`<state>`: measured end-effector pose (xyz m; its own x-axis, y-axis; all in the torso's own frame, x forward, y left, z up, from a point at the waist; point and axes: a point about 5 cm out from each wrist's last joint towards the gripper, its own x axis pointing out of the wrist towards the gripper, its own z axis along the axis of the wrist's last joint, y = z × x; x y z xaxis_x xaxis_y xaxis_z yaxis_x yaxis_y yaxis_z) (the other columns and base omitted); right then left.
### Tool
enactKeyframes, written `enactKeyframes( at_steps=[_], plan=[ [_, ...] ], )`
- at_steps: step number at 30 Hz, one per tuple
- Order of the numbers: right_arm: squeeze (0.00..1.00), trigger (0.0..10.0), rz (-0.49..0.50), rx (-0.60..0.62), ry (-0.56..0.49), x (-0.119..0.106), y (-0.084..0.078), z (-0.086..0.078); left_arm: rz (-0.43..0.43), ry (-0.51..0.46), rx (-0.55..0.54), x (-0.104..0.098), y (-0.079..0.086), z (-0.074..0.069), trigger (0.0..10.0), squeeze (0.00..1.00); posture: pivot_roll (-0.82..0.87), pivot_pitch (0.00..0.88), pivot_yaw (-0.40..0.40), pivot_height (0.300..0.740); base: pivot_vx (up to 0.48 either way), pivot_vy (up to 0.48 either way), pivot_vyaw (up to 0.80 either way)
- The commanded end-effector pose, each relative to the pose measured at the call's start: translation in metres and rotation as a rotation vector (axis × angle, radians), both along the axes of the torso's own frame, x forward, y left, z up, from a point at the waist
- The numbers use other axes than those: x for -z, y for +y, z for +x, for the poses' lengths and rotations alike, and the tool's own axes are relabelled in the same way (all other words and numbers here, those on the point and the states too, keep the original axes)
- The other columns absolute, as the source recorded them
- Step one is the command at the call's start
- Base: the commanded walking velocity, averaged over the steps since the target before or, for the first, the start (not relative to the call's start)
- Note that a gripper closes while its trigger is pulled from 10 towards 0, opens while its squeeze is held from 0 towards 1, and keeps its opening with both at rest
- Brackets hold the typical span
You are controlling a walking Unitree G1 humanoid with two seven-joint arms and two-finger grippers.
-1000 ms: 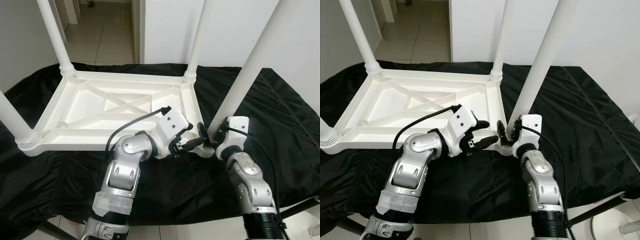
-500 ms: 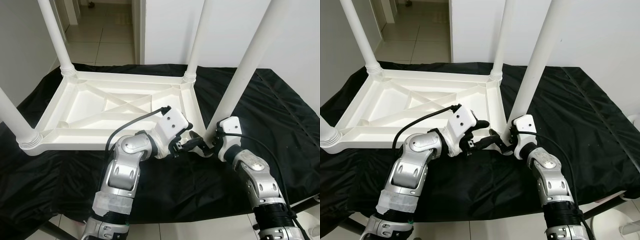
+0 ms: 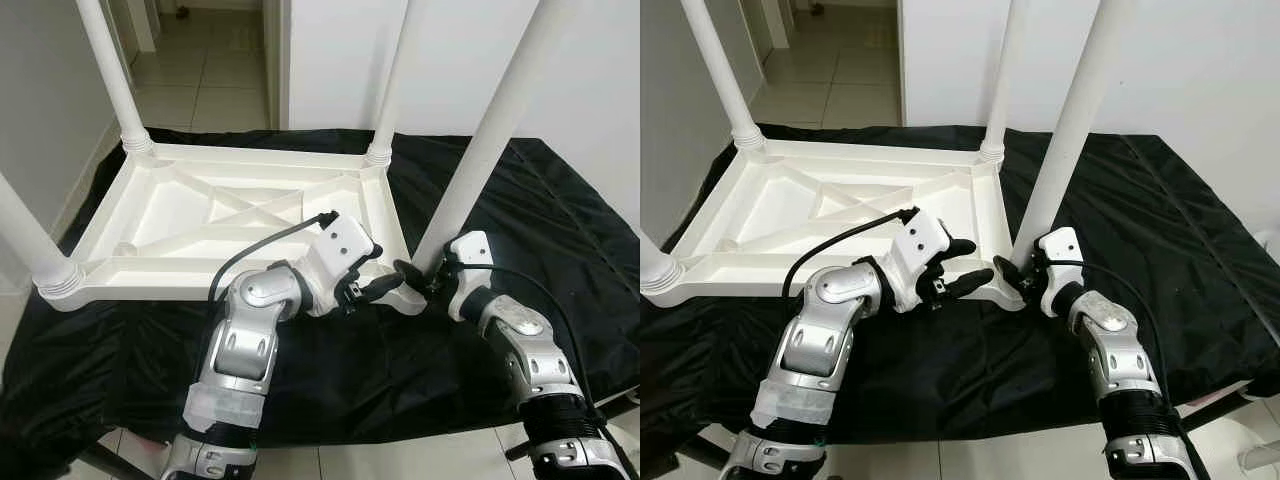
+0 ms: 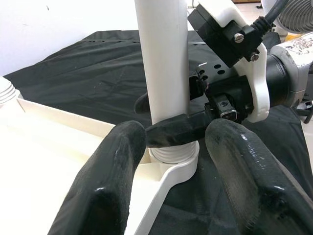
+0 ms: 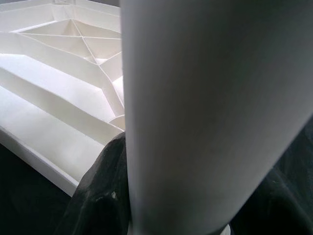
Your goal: Building children table
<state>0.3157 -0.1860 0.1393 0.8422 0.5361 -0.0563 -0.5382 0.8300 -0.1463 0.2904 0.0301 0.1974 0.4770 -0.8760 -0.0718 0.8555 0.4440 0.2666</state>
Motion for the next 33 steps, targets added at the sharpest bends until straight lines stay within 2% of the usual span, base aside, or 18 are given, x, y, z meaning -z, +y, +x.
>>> enactKeyframes(
  at_steps=[1, 8, 11, 17, 21, 23, 25, 28, 29, 32, 33],
  plan=[
    [0.0, 10.0, -0.002, -0.034, 0.038, 0.009, 0.01, -0.004, -0.046, -0.061, -0.24, -0.007, 0.006, 0.011, 10.0, 0.0, -0.02, 0.0, -0.038, 0.74, 0.0, 0.0, 0.0],
    [0.0, 10.0, 0.055, 0.034, 0.017, 0.005, 0.013, -0.005, -0.043, -0.062, -0.237, -0.007, 0.006, 0.012, 10.0, 0.0, -0.02, 0.0, -0.035, 0.74, 0.0, 0.0, 0.0],
    [0.0, 10.0, 0.028, 0.075, 0.032, 0.008, 0.018, -0.009, -0.044, -0.061, -0.237, -0.008, 0.006, 0.011, 10.0, 0.0, -0.02, 0.0, -0.034, 0.74, 0.0, 0.0, 0.0],
    [0.0, 10.0, 0.036, 0.146, 0.046, 0.008, 0.02, -0.012, -0.042, -0.059, -0.236, -0.007, 0.006, 0.011, 10.0, 0.0, -0.02, 0.0, -0.034, 0.74, 0.0, 0.0, 0.0],
    [0.0, 10.0, 0.061, 0.309, 0.052, 0.008, 0.018, -0.014, -0.043, -0.057, -0.235, -0.007, 0.005, 0.012, 10.0, 0.0, -0.03, 0.0, -0.031, 0.74, 0.0, 0.0, 0.0],
    [0.0, 10.0, 0.061, 0.309, 0.052, 0.008, 0.018, -0.014, -0.043, -0.057, -0.235, -0.007, 0.005, 0.012, 10.0, 0.0, -0.03, 0.0, -0.031, 0.74, 0.0, 0.0, 0.0],
    [0.0, 10.0, 0.085, 0.445, 0.045, 0.007, 0.02, -0.017, -0.042, -0.056, -0.232, -0.006, 0.005, 0.012, 10.0, 0.0, -0.03, 0.0, -0.026, 0.74, 0.0, 0.0, 0.0],
    [0.0, 10.0, 0.112, 0.572, 0.057, 0.008, 0.024, -0.022, -0.043, -0.053, -0.231, -0.006, 0.004, 0.012, 10.0, 0.0, -0.03, 0.0, -0.026, 0.74, 0.0, 0.0, 0.0],
    [0.0, 10.0, 0.112, 0.572, 0.057, 0.008, 0.024, -0.022, -0.043, -0.053, -0.231, -0.006, 0.004, 0.012, 10.0, 0.0, -0.03, 0.0, -0.026, 0.74, 0.0, 0.0, 0.0],
    [0.0, 10.0, 0.135, 0.717, 0.063, 0.012, 0.027, -0.029, -0.044, -0.052, -0.234, -0.006, 0.005, 0.011, 10.0, 0.0, -0.03, 0.0, -0.032, 0.74, 0.0, 0.0, 0.0],
    [0.0, 10.0, 0.135, 0.717, 0.063, 0.012, 0.027, -0.029, -0.044, -0.052, -0.234, -0.006, 0.005, 0.011, 10.0, 0.0, -0.03, 0.0, -0.032, 0.74, 0.0, 0.0, 0.0]
  ],
)
